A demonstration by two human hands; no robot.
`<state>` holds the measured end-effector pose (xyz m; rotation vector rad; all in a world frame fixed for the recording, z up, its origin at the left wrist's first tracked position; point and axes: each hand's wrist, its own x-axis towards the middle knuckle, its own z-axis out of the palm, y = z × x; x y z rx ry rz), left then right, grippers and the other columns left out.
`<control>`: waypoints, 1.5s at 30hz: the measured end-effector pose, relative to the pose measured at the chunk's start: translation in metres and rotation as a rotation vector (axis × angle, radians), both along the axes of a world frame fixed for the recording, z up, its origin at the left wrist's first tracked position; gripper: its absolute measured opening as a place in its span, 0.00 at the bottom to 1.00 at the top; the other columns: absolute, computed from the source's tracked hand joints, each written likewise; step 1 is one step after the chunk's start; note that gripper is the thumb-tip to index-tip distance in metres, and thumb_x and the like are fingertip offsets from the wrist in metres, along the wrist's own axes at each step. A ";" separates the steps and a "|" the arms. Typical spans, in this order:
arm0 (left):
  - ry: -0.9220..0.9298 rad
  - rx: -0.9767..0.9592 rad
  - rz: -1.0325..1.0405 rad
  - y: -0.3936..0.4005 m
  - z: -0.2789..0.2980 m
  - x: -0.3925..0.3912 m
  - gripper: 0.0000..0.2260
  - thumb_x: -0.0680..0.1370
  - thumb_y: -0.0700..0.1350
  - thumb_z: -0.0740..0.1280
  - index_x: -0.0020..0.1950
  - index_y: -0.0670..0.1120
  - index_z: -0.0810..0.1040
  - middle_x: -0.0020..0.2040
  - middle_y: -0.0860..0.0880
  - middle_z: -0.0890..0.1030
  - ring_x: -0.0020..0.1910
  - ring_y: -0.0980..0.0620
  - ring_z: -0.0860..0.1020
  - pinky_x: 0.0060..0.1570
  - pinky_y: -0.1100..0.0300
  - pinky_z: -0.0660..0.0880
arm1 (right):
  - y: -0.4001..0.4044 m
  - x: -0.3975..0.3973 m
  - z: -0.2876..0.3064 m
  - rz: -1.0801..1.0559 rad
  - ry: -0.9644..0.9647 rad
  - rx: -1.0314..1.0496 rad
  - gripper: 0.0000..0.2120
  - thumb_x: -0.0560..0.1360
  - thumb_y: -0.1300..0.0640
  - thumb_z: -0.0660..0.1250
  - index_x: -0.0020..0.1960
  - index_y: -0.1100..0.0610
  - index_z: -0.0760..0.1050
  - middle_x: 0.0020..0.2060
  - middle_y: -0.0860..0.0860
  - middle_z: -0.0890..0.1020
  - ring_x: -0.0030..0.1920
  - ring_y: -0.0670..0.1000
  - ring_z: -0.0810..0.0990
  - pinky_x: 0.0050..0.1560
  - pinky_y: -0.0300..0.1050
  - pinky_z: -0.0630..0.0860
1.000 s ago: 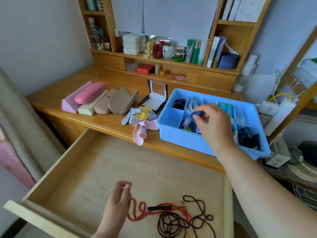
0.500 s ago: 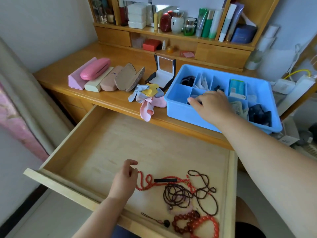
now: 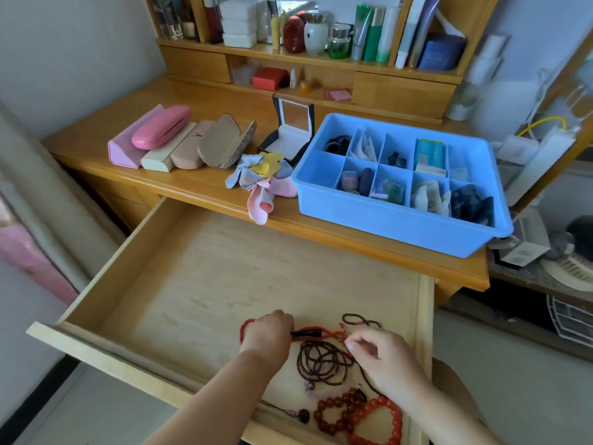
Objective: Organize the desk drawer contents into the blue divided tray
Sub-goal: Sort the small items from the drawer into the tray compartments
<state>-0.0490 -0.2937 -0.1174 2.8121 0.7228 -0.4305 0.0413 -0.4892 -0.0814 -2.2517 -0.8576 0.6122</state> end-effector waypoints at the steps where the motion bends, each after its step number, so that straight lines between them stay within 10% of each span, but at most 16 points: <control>1: -0.039 -0.023 0.017 0.001 0.002 0.000 0.08 0.78 0.40 0.60 0.54 0.48 0.75 0.53 0.49 0.76 0.49 0.48 0.78 0.47 0.53 0.77 | -0.001 -0.001 -0.001 -0.034 0.045 0.007 0.09 0.75 0.52 0.66 0.39 0.40 0.79 0.38 0.41 0.83 0.42 0.39 0.79 0.43 0.30 0.74; 7: -0.400 -0.404 0.070 -0.005 0.035 -0.013 0.08 0.74 0.46 0.66 0.40 0.59 0.74 0.36 0.61 0.77 0.34 0.61 0.75 0.37 0.62 0.74 | 0.018 0.005 0.018 -0.107 0.314 0.137 0.12 0.75 0.50 0.67 0.56 0.38 0.73 0.50 0.38 0.80 0.48 0.39 0.80 0.54 0.37 0.76; 14: -0.687 -0.757 0.408 -0.017 0.033 -0.016 0.10 0.75 0.38 0.68 0.45 0.55 0.80 0.36 0.50 0.82 0.32 0.52 0.80 0.39 0.59 0.79 | 0.030 0.012 0.057 -0.114 0.188 0.240 0.06 0.76 0.55 0.66 0.41 0.49 0.79 0.33 0.49 0.84 0.34 0.43 0.82 0.41 0.39 0.79; 20: -0.707 -0.703 0.602 0.010 0.013 -0.023 0.13 0.74 0.33 0.67 0.45 0.52 0.80 0.34 0.54 0.81 0.25 0.53 0.77 0.31 0.68 0.72 | 0.035 0.074 0.120 -0.272 0.061 0.499 0.13 0.78 0.48 0.61 0.37 0.47 0.77 0.21 0.46 0.69 0.24 0.43 0.67 0.27 0.36 0.65; 25: -0.816 -0.583 0.694 0.012 0.001 -0.013 0.14 0.70 0.30 0.69 0.43 0.50 0.79 0.35 0.56 0.80 0.23 0.52 0.75 0.29 0.61 0.75 | 0.070 0.150 0.169 -0.353 0.097 0.682 0.14 0.80 0.60 0.59 0.44 0.48 0.80 0.30 0.45 0.80 0.32 0.44 0.76 0.35 0.35 0.73; 32: -0.906 -0.686 0.772 0.024 -0.004 -0.009 0.15 0.70 0.25 0.66 0.46 0.45 0.78 0.39 0.41 0.77 0.24 0.53 0.74 0.30 0.63 0.75 | 0.172 0.222 0.173 -0.216 -0.657 0.185 0.13 0.78 0.60 0.59 0.56 0.57 0.81 0.48 0.52 0.84 0.43 0.50 0.80 0.44 0.42 0.74; 37: -0.908 -0.646 0.726 0.017 -0.003 -0.013 0.19 0.69 0.25 0.66 0.47 0.49 0.78 0.36 0.46 0.78 0.30 0.45 0.74 0.29 0.68 0.72 | 0.218 0.215 0.151 0.094 -0.510 -0.429 0.21 0.82 0.48 0.46 0.48 0.55 0.75 0.48 0.54 0.78 0.52 0.56 0.74 0.59 0.52 0.65; 40: -0.829 -0.637 0.685 0.022 0.000 -0.016 0.20 0.71 0.29 0.66 0.47 0.56 0.76 0.42 0.56 0.78 0.33 0.50 0.76 0.30 0.69 0.73 | 0.203 0.204 0.162 0.067 -0.556 -0.257 0.20 0.82 0.50 0.48 0.38 0.54 0.72 0.44 0.55 0.73 0.50 0.55 0.70 0.54 0.49 0.64; 45: -0.722 -0.587 0.811 0.036 0.000 -0.024 0.15 0.74 0.31 0.61 0.50 0.51 0.76 0.44 0.50 0.77 0.35 0.56 0.76 0.28 0.72 0.69 | 0.143 0.146 0.172 0.111 -0.729 0.291 0.13 0.78 0.54 0.60 0.51 0.61 0.81 0.45 0.54 0.82 0.52 0.55 0.76 0.52 0.45 0.69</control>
